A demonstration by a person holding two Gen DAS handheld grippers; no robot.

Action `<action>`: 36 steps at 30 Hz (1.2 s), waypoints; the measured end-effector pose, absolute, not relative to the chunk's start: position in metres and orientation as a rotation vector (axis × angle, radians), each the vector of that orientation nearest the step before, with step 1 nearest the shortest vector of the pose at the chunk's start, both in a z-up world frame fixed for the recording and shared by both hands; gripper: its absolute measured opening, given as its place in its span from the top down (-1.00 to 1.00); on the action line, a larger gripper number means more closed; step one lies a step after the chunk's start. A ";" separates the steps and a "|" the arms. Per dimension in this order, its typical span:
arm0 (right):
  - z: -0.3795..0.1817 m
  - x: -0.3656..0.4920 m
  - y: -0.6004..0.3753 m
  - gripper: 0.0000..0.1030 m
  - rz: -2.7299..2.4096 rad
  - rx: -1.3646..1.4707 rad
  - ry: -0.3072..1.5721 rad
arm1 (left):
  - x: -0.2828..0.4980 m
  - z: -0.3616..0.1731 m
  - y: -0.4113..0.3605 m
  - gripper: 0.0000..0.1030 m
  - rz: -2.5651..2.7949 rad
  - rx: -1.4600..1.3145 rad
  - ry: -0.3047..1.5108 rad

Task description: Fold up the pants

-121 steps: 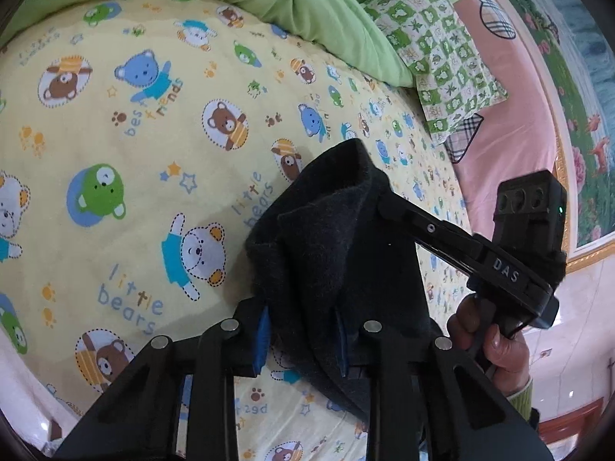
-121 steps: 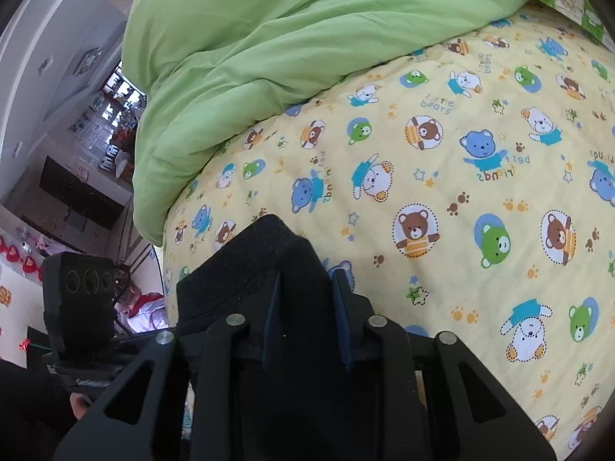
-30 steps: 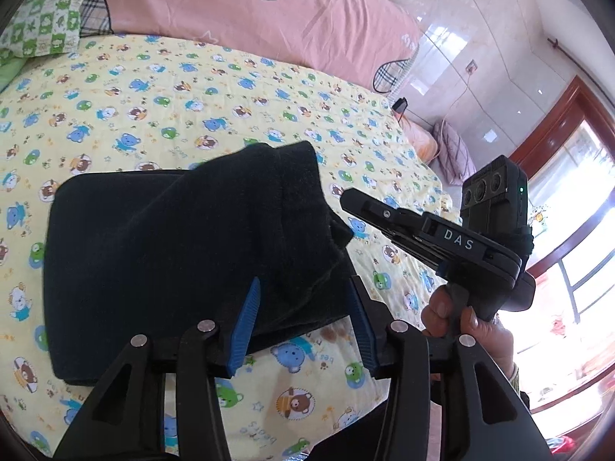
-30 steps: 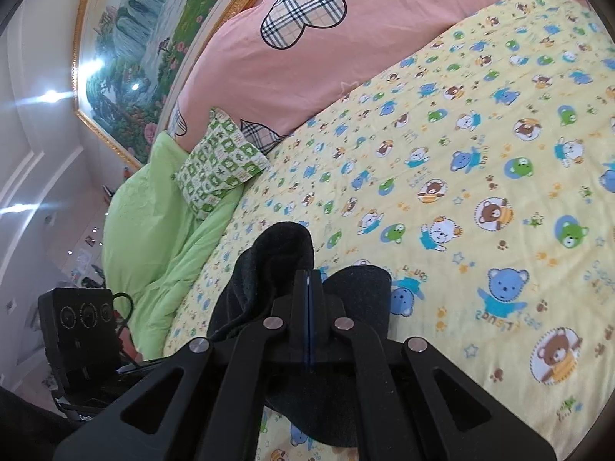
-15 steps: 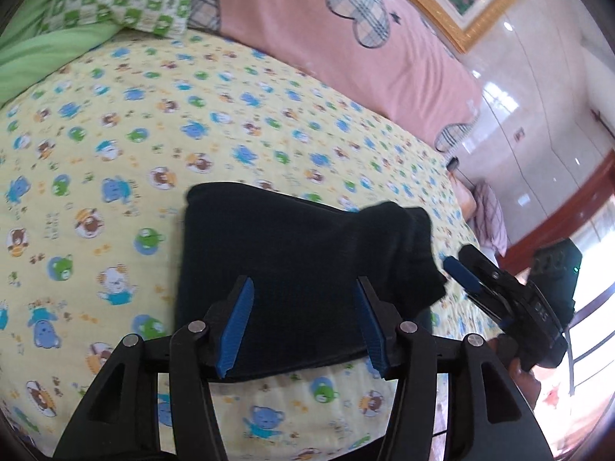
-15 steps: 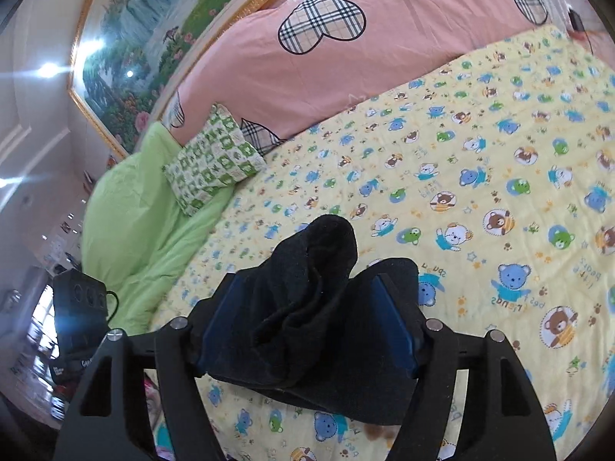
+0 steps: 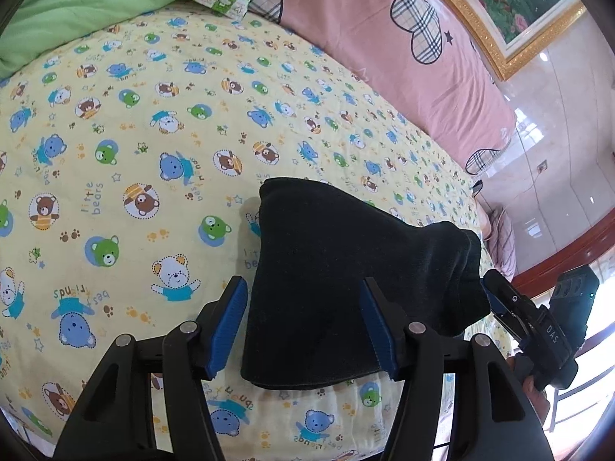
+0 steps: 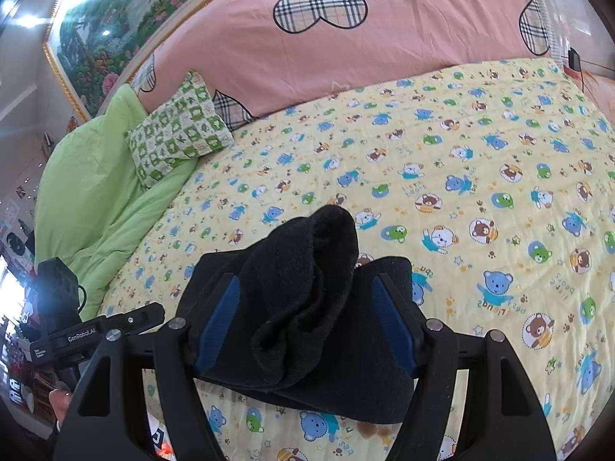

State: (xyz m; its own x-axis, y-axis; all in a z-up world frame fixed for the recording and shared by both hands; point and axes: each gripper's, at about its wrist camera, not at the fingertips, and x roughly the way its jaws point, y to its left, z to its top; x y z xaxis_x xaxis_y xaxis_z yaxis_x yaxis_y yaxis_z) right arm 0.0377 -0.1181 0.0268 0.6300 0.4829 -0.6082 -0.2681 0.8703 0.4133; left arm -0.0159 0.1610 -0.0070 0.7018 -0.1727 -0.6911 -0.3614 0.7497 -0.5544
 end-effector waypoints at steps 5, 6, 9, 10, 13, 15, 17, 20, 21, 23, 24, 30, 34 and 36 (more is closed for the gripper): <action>0.021 0.042 -0.113 -0.40 0.418 0.290 0.811 | -0.010 -0.015 0.163 -0.35 0.111 -0.736 0.830; 0.020 0.042 -0.110 -0.40 0.420 0.289 0.817 | -0.008 -0.017 0.164 -0.38 0.109 -0.737 0.836; 0.016 0.045 -0.105 -0.40 0.411 0.285 0.834 | -0.002 -0.020 0.165 -0.39 0.103 -0.731 0.856; 0.015 0.045 -0.104 -0.40 0.405 0.284 0.838 | 0.000 -0.022 0.165 -0.40 0.102 -0.727 0.861; 0.014 0.044 -0.104 -0.40 0.401 0.284 0.824 | 0.004 -0.024 0.166 -0.42 0.106 -0.722 0.869; 0.013 0.044 -0.103 -0.39 0.417 0.285 0.821 | 0.007 -0.025 0.167 -0.43 0.109 -0.719 0.878; 0.013 0.044 -0.103 -0.25 0.428 0.284 0.822 | 0.010 -0.026 0.168 -0.43 0.111 -0.719 0.882; 0.011 0.045 -0.104 0.42 0.459 0.298 0.838 | 0.014 -0.028 0.167 -0.44 0.115 -0.716 0.889; 0.011 0.043 -0.105 0.51 0.464 0.297 0.832 | 0.016 -0.029 0.167 -0.45 0.115 -0.715 0.893; 0.012 0.039 -0.108 0.58 0.468 0.301 0.816 | 0.018 -0.029 0.166 -0.46 0.115 -0.716 0.897; 0.012 0.037 -0.111 0.61 0.474 0.316 0.810 | 0.019 -0.030 0.166 -0.47 0.112 -0.719 0.899; 0.006 0.017 -0.137 0.68 0.451 0.352 0.794 | 0.026 -0.031 0.160 -0.55 0.088 -0.694 0.911; -0.010 0.017 -0.156 0.64 0.420 0.410 0.818 | 0.034 -0.034 0.149 -0.56 0.074 -0.658 0.932; -0.015 0.018 -0.158 0.50 0.399 0.415 0.821 | 0.039 -0.036 0.143 -0.56 0.077 -0.625 0.940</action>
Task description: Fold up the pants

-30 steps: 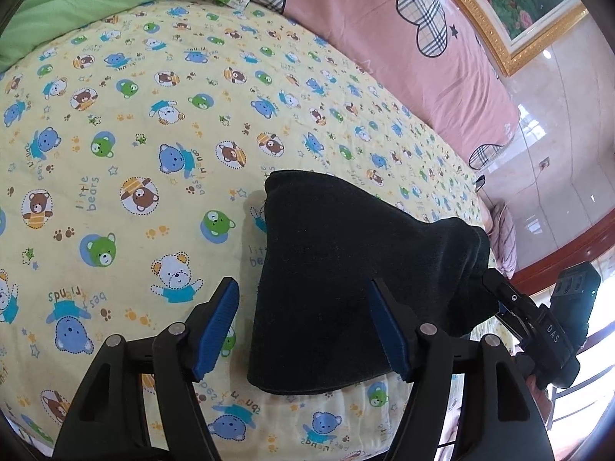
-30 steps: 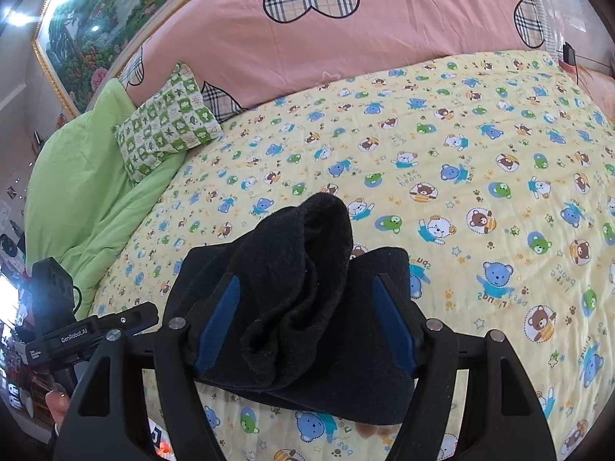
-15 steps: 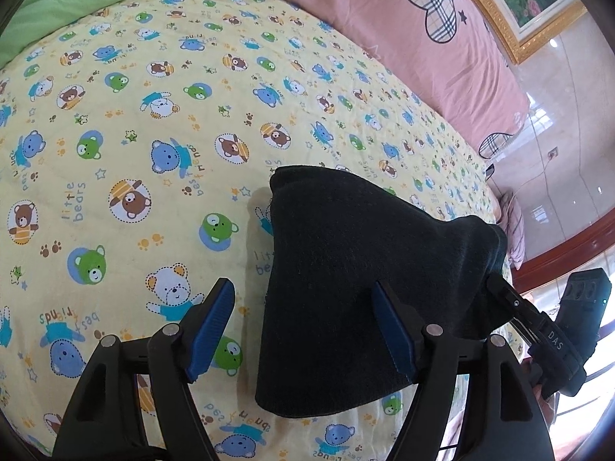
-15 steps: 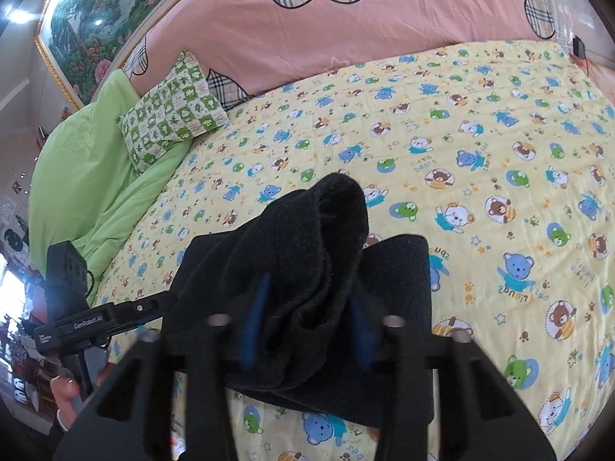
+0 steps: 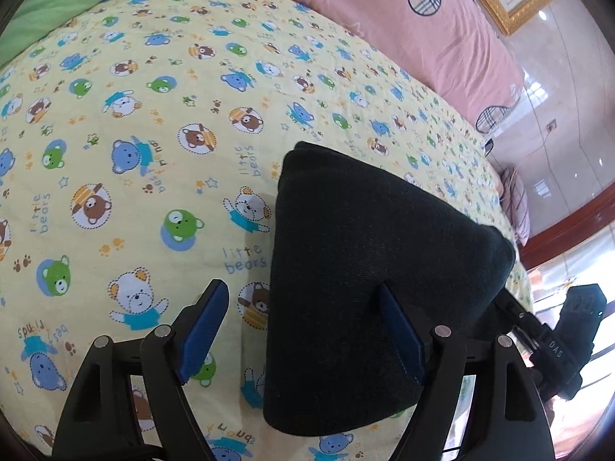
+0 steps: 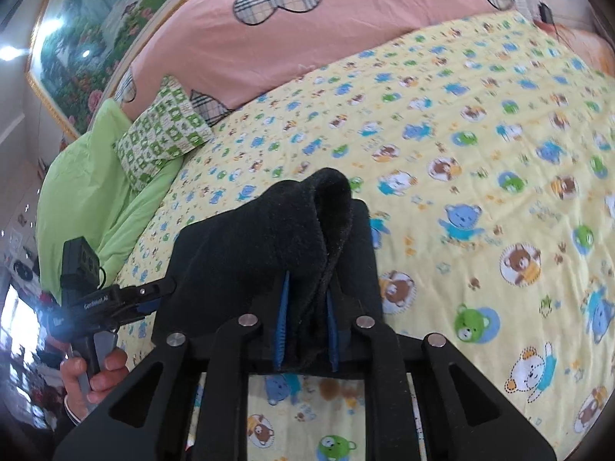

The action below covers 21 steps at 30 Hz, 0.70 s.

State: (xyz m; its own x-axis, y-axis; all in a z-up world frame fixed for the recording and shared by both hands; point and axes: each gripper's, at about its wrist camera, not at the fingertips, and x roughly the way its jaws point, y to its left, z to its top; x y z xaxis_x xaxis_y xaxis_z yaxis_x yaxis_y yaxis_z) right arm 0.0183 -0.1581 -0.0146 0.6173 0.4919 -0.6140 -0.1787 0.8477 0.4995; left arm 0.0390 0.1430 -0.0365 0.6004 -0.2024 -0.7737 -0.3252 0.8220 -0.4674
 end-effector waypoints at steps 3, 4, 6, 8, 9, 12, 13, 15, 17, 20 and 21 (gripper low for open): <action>-0.011 0.018 -0.150 -0.21 0.314 0.324 0.808 | 0.045 -0.043 0.139 -0.57 0.081 -0.604 0.961; -0.011 0.018 -0.147 -0.31 0.279 0.283 0.803 | 0.048 -0.047 0.140 -0.57 0.079 -0.611 0.969; -0.015 0.021 -0.149 -0.34 0.299 0.300 0.809 | 0.048 -0.052 0.142 -0.57 0.082 -0.626 0.971; -0.027 0.027 -0.158 -0.31 0.346 0.408 0.838 | 0.049 -0.056 0.143 -0.61 0.078 -0.632 0.967; -0.033 0.028 -0.162 -0.31 0.361 0.446 0.847 | 0.050 -0.056 0.142 -0.61 0.077 -0.626 0.965; -0.050 0.029 -0.174 -0.30 0.432 0.577 0.866 | 0.054 -0.056 0.138 -0.61 0.078 -0.595 0.965; -0.053 0.029 -0.176 -0.30 0.447 0.598 0.866 | 0.055 -0.056 0.137 -0.58 0.077 -0.588 0.965; -0.054 0.029 -0.175 -0.22 0.467 0.597 0.862 | 0.057 -0.056 0.134 -0.48 0.072 -0.573 0.963; -0.054 0.028 -0.174 -0.11 0.489 0.610 0.860 | 0.059 -0.056 0.132 -0.13 0.035 -0.588 0.962; -0.056 0.028 -0.173 -0.02 0.504 0.625 0.851 | 0.057 -0.048 0.128 0.01 0.053 -0.564 0.941; -0.056 0.027 -0.174 0.03 0.514 0.638 0.844 | 0.056 -0.046 0.127 0.07 0.056 -0.561 0.932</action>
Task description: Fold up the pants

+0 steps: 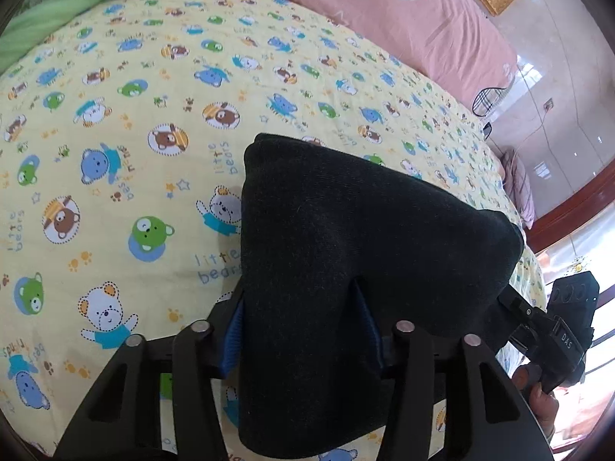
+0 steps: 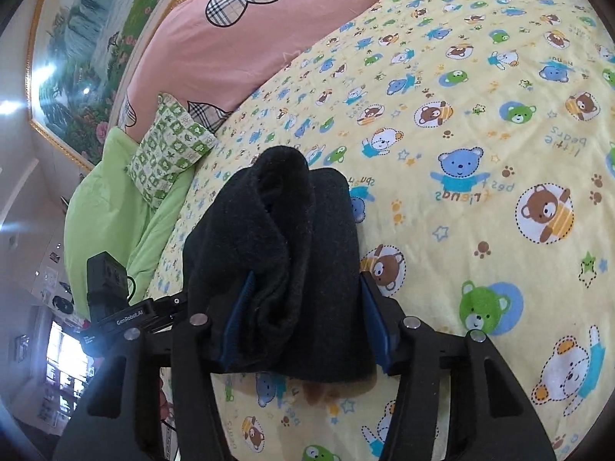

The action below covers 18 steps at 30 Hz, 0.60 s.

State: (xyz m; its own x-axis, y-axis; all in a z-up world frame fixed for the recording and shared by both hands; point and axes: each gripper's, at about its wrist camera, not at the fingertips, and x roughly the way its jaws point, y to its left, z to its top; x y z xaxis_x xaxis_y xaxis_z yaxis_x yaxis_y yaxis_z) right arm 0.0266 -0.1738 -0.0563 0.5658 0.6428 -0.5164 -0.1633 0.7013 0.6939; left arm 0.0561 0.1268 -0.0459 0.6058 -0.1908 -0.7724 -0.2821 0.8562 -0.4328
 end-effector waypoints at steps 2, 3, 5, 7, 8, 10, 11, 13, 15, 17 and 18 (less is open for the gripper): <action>-0.055 0.022 -0.174 0.09 0.520 0.638 0.832 | 0.053 -0.041 0.127 0.17 0.058 -0.571 0.918; -0.052 0.021 -0.173 0.12 0.520 0.633 0.826 | 0.051 -0.039 0.128 0.23 0.058 -0.578 0.913; -0.046 0.018 -0.170 0.15 0.524 0.621 0.815 | 0.047 -0.035 0.130 0.30 0.055 -0.592 0.902; -0.040 0.018 -0.167 0.16 0.529 0.611 0.806 | 0.043 -0.031 0.131 0.34 0.053 -0.599 0.892; -0.037 0.017 -0.166 0.17 0.531 0.604 0.800 | 0.040 -0.027 0.132 0.35 0.053 -0.602 0.883; -0.030 0.017 -0.163 0.18 0.541 0.592 0.789 | 0.036 -0.020 0.134 0.35 0.057 -0.604 0.867; -0.025 0.017 -0.161 0.18 0.547 0.584 0.784 | 0.031 -0.017 0.136 0.35 0.061 -0.603 0.858; -0.020 0.022 -0.155 0.19 0.569 0.581 0.783 | 0.022 -0.008 0.140 0.36 0.084 -0.595 0.831; -0.017 0.025 -0.148 0.19 0.593 0.579 0.782 | 0.013 -0.001 0.146 0.36 0.107 -0.594 0.810; -0.013 0.028 -0.136 0.19 0.620 0.569 0.782 | 0.004 0.005 0.157 0.36 0.132 -0.601 0.791; -0.012 0.030 -0.131 0.19 0.632 0.568 0.785 | 0.000 0.007 0.162 0.36 0.144 -0.603 0.786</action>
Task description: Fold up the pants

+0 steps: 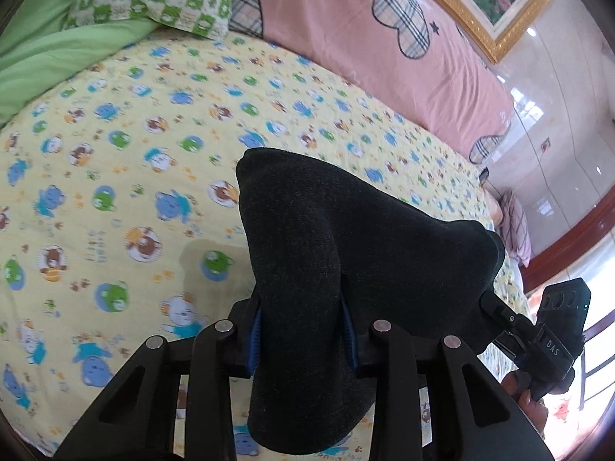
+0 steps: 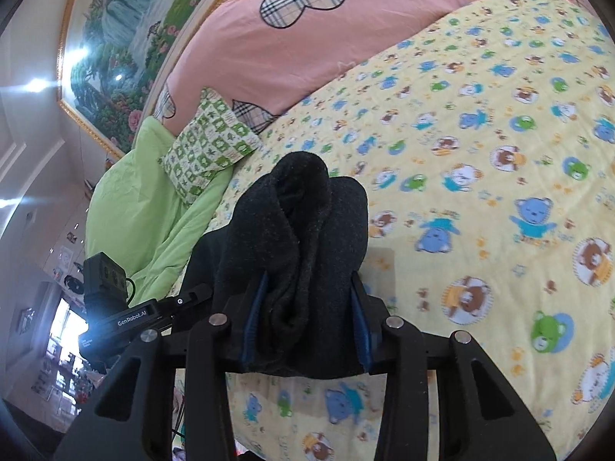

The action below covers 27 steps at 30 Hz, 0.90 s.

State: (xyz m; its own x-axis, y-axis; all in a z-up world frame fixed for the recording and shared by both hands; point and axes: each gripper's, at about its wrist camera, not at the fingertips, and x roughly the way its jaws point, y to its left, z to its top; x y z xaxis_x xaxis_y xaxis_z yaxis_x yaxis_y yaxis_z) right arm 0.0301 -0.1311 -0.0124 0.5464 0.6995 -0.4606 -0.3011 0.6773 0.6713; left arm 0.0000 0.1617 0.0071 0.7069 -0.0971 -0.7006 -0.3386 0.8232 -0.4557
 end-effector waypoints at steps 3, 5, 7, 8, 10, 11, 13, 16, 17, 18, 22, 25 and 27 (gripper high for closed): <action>-0.012 0.038 -0.112 0.19 0.664 0.567 0.800 | -0.011 0.012 0.178 0.35 0.178 -0.618 0.768; -0.014 0.044 -0.099 0.19 0.677 0.564 0.817 | -0.017 0.013 0.189 0.35 0.201 -0.621 0.762; -0.014 0.051 -0.086 0.19 0.688 0.554 0.829 | -0.022 0.014 0.201 0.35 0.225 -0.624 0.753; -0.012 0.054 -0.079 0.19 0.697 0.544 0.830 | -0.023 0.015 0.206 0.35 0.240 -0.624 0.749; -0.010 0.060 -0.066 0.19 0.712 0.532 0.830 | -0.026 0.017 0.217 0.35 0.268 -0.621 0.741; -0.008 0.064 -0.060 0.19 0.720 0.524 0.829 | -0.025 0.017 0.222 0.36 0.278 -0.617 0.738; -0.005 0.072 -0.046 0.19 0.733 0.503 0.823 | -0.026 0.019 0.234 0.35 0.302 -0.610 0.727; -0.006 0.083 -0.029 0.19 0.746 0.494 0.828 | -0.023 0.018 0.247 0.35 0.328 -0.607 0.727; -0.007 0.088 -0.023 0.19 0.747 0.492 0.829 | -0.021 0.017 0.251 0.35 0.338 -0.606 0.723; -0.009 0.092 -0.019 0.19 0.746 0.492 0.834 | -0.020 0.018 0.255 0.35 0.348 -0.598 0.722; -0.013 0.106 -0.004 0.19 0.756 0.497 0.840 | -0.015 0.021 0.268 0.35 0.378 -0.574 0.710; -0.015 0.114 0.007 0.19 0.765 0.491 0.845 | -0.013 0.018 0.278 0.35 0.397 -0.584 0.709; -0.016 0.119 0.015 0.19 0.768 0.485 0.854 | -0.012 0.016 0.283 0.35 0.408 -0.589 0.711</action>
